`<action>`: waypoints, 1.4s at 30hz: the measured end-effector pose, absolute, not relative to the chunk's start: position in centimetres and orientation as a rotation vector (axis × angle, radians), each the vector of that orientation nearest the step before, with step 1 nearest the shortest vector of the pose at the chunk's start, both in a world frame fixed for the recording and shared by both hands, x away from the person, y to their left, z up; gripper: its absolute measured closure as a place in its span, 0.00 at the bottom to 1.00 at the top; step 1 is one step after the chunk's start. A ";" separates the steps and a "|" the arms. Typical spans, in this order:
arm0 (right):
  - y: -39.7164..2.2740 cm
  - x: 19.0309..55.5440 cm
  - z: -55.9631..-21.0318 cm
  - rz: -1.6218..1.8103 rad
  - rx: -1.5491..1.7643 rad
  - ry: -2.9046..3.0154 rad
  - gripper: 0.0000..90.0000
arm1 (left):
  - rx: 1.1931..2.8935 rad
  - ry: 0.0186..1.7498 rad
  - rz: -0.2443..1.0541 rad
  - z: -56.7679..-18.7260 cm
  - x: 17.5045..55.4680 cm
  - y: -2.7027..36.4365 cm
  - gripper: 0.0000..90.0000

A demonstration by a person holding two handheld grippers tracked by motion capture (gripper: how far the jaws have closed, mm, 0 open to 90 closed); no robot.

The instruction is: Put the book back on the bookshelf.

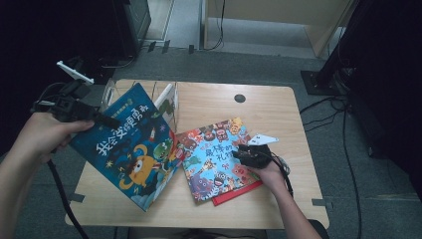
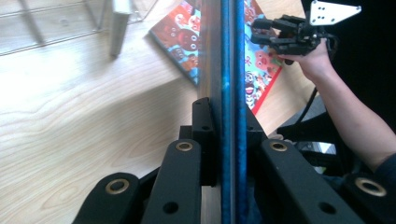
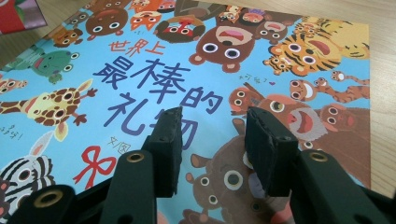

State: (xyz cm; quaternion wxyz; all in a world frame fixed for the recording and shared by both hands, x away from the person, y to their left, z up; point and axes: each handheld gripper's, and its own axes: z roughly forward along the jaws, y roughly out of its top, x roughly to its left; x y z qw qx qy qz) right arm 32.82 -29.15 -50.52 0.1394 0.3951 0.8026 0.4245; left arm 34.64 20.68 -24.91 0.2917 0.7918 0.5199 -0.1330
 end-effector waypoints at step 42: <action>-28.8 32.6 -50.5 1.176 1.088 2.322 0.63 | 1.909 1.686 -0.201 -25.1 34.9 32.0 0.92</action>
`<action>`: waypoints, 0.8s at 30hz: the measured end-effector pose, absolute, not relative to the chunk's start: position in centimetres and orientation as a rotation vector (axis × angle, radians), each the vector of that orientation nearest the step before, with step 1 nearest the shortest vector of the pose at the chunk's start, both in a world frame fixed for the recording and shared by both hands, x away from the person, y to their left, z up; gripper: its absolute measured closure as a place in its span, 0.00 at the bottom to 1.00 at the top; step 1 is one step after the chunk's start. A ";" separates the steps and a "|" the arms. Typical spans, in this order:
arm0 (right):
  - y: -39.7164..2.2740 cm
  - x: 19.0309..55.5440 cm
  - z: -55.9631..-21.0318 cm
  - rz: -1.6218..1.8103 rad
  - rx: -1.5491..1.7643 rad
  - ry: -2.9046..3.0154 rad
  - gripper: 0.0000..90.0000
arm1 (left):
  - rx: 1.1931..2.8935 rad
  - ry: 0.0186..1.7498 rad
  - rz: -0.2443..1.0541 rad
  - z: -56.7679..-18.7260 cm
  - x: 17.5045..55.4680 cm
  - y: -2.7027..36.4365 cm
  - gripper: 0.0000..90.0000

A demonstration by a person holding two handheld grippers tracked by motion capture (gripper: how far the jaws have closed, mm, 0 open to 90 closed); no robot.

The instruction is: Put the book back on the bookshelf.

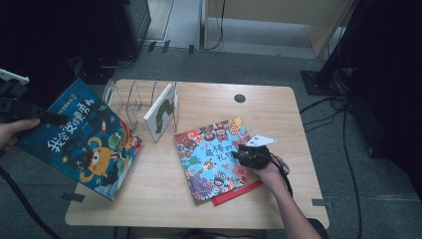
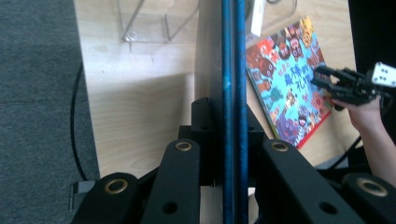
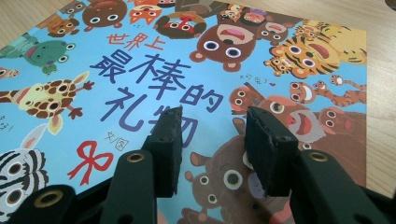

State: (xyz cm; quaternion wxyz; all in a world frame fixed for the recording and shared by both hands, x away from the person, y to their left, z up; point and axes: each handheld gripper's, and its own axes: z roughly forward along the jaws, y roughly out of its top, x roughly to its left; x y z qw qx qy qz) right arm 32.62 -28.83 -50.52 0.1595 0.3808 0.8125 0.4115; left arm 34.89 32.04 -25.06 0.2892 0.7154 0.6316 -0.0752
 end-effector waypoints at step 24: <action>-28.7 32.5 -50.5 1.170 1.088 2.317 0.63 | 1.876 1.762 -0.125 -24.2 37.8 32.7 0.92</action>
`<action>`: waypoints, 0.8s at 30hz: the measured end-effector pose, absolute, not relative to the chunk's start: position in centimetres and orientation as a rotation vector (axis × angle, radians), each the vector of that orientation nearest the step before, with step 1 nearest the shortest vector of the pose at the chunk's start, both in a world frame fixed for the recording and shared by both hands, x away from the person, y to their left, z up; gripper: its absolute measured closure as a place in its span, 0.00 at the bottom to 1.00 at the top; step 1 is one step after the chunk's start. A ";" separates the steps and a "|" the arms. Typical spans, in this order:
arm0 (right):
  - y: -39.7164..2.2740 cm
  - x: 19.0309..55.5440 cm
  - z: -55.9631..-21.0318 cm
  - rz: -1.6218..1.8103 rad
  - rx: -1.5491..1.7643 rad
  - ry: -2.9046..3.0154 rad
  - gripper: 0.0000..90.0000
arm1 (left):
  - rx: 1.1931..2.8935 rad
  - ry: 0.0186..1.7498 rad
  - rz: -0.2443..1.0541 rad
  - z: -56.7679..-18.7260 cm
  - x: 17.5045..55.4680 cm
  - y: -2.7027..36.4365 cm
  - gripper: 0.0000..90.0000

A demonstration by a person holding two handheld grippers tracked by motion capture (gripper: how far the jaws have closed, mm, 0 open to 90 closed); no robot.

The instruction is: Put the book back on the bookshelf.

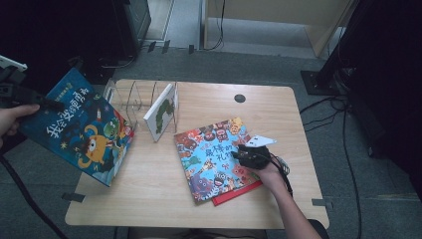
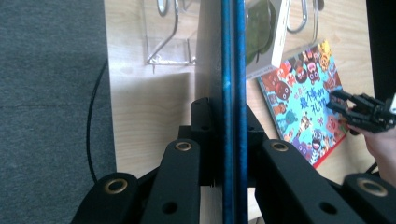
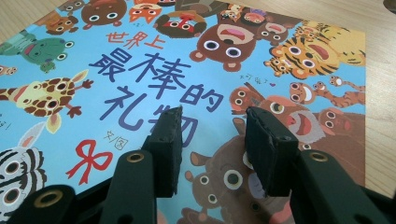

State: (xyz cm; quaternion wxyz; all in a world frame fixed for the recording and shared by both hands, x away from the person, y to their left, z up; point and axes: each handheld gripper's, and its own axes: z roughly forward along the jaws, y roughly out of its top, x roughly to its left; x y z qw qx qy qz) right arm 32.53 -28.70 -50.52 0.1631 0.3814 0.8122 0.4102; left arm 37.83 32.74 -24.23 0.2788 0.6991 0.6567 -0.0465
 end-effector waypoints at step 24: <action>-28.7 32.4 -50.5 1.164 1.068 2.321 0.63 | 1.813 1.801 -0.034 -23.2 40.6 32.5 0.92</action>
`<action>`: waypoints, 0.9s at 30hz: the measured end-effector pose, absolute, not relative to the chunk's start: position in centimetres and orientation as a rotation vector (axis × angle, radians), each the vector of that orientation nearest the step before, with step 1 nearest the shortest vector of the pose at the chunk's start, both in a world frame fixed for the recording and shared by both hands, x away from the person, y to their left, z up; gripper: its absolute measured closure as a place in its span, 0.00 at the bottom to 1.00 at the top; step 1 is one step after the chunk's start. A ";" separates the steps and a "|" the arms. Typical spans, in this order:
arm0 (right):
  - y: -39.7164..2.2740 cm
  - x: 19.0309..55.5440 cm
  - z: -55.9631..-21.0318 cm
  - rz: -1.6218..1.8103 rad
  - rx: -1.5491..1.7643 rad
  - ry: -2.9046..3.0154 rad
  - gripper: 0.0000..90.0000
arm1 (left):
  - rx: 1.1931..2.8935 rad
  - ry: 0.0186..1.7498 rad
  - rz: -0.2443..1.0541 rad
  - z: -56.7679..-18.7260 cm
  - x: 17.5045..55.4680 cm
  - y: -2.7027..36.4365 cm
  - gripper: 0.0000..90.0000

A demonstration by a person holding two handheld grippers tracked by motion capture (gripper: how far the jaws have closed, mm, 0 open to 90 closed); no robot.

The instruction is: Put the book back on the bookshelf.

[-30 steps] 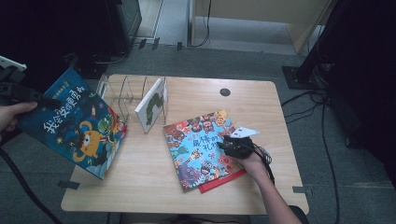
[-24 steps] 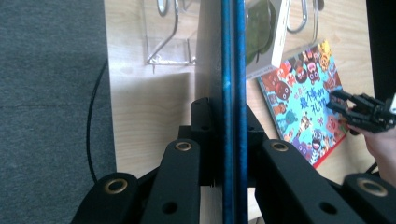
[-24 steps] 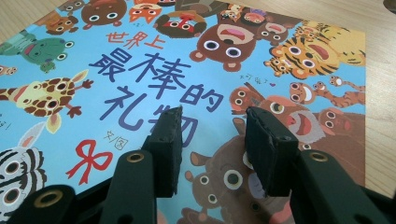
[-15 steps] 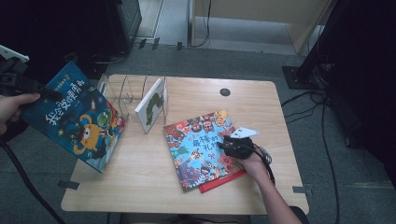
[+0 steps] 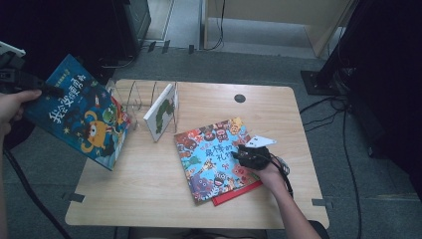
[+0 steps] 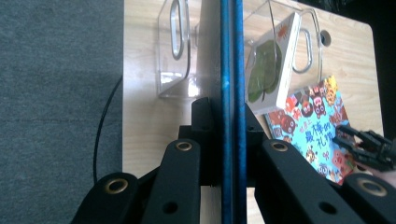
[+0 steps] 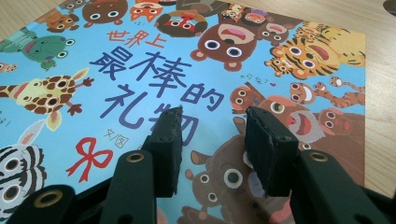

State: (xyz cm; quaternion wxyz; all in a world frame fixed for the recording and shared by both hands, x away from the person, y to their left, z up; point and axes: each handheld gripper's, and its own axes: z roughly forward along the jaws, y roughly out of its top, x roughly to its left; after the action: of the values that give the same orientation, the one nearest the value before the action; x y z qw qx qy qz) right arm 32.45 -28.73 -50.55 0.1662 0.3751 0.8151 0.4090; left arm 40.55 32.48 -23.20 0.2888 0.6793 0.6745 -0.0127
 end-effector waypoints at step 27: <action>-28.6 30.8 -50.3 1.152 0.995 2.386 0.61 | 1.765 1.801 -0.027 -24.3 46.4 31.8 0.92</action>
State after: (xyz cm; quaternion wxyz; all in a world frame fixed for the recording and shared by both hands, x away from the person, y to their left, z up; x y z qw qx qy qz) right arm 30.81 -28.58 -50.29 0.1547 0.3474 0.8328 0.4022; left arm 46.41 31.75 -24.31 0.3048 0.6665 0.6802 -0.0100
